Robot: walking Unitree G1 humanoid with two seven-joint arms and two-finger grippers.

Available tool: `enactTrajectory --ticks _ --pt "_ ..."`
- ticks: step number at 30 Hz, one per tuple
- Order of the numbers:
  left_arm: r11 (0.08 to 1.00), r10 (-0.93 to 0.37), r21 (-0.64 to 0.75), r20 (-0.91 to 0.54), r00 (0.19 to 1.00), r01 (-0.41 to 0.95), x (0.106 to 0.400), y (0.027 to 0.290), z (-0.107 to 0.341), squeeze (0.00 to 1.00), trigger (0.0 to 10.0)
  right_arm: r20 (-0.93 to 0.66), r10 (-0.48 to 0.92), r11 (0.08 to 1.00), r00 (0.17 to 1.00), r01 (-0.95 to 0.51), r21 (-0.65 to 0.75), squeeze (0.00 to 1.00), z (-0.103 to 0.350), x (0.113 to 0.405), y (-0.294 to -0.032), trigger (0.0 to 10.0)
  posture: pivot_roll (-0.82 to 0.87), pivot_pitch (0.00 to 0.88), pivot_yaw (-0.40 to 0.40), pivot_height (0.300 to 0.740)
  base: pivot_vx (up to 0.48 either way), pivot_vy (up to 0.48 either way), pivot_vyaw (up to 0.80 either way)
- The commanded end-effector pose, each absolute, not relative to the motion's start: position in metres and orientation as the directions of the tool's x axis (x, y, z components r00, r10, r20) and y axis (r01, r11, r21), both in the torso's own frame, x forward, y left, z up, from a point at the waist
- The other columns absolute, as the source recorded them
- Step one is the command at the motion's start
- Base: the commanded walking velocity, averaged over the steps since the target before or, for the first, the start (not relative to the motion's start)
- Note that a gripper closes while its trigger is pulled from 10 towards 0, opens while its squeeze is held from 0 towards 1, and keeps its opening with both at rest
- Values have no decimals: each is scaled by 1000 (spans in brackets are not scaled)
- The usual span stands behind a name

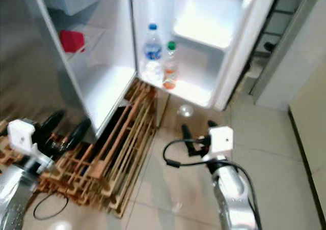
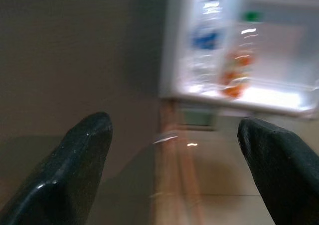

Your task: Restocking fridge

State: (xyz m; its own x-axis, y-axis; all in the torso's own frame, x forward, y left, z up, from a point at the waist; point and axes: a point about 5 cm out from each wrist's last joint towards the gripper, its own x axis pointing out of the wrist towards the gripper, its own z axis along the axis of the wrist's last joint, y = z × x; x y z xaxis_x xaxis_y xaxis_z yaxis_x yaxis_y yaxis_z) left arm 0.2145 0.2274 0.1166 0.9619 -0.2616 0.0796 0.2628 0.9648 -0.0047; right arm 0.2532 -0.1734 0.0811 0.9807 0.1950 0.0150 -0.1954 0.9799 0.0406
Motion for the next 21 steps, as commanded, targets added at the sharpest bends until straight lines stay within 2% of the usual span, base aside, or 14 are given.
enactTrajectory --ticks 1,2,4,6,8,11,12,19,21 --pt "965 -263 37 135 955 260 216 224 129 0 10000 31 192 980 981 -193 53 0 86 256 -172 10000 -41 0 6 740 0 0 0" --pt "968 -252 44 135 958 248 214 224 128 0 10000 32 189 980 981 -191 54 0 86 256 -173 10000 -41 0 6 740 0 0 0" --pt "991 -99 106 130 987 85 201 227 119 0 10000 37 194 979 980 -196 48 0 88 257 -173 10000 -30 0 -11 740 0 0 0" --pt "988 24 145 141 990 -45 201 228 115 0 10000 48 194 979 980 -196 48 0 92 261 -170 10000 -29 0 -22 740 0 0 0" --pt "986 49 152 140 989 -70 204 227 115 0 10000 52 192 980 980 -195 50 0 93 262 -168 10000 -29 0 -22 740 0 0 0" --pt "973 168 141 122 978 -185 228 226 118 0 10000 73 195 978 978 -200 65 0 99 271 -160 10000 -28 0 -15 740 0 0 0" --pt "974 194 98 115 974 -206 241 222 121 0 10000 82 215 973 973 -221 69 0 101 275 -153 10000 -26 0 -14 740 0 0 525" --pt "987 120 81 179 976 -136 253 211 133 0 10000 71 261 961 963 -266 76 0 98 276 -142 10000 -22 0 -11 740 0 0 721" --pt "986 123 93 174 977 -140 254 213 131 0 10000 61 275 957 959 -279 80 0 96 278 -139 10000 -22 0 -13 740 0 358 738"
